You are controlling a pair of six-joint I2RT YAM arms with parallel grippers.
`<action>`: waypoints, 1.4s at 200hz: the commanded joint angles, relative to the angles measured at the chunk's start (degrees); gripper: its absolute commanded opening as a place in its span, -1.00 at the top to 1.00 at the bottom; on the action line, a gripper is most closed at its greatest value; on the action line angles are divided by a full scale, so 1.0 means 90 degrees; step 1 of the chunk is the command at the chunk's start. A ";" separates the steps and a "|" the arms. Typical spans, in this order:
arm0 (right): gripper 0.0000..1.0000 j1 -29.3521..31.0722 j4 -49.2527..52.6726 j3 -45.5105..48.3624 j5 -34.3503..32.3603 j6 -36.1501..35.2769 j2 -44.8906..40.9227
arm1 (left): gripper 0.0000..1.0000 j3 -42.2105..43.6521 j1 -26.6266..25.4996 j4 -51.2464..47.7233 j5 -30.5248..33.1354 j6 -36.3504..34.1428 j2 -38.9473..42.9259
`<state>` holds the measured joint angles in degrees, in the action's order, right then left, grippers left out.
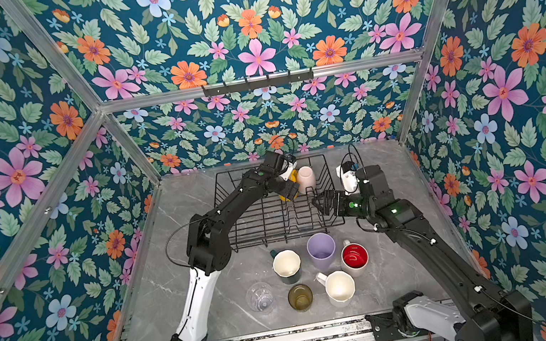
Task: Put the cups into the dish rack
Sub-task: 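Lower the yellow mug upside down into the rack beside the pink mug, then open and raise the left gripper while the right gripper moves to the green mug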
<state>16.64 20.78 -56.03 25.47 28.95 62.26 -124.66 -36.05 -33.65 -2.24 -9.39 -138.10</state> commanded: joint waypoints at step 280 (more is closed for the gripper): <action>-0.42 0.2378 0.2706 -0.1682 -0.2123 -0.1995 0.1129 | -0.99 0.7216 0.1245 0.4581 0.1699 0.2287 0.7215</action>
<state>34.17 40.93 -69.78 8.71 13.98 71.07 -65.17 -28.27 1.19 14.59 4.67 -78.96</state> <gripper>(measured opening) 0.755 0.994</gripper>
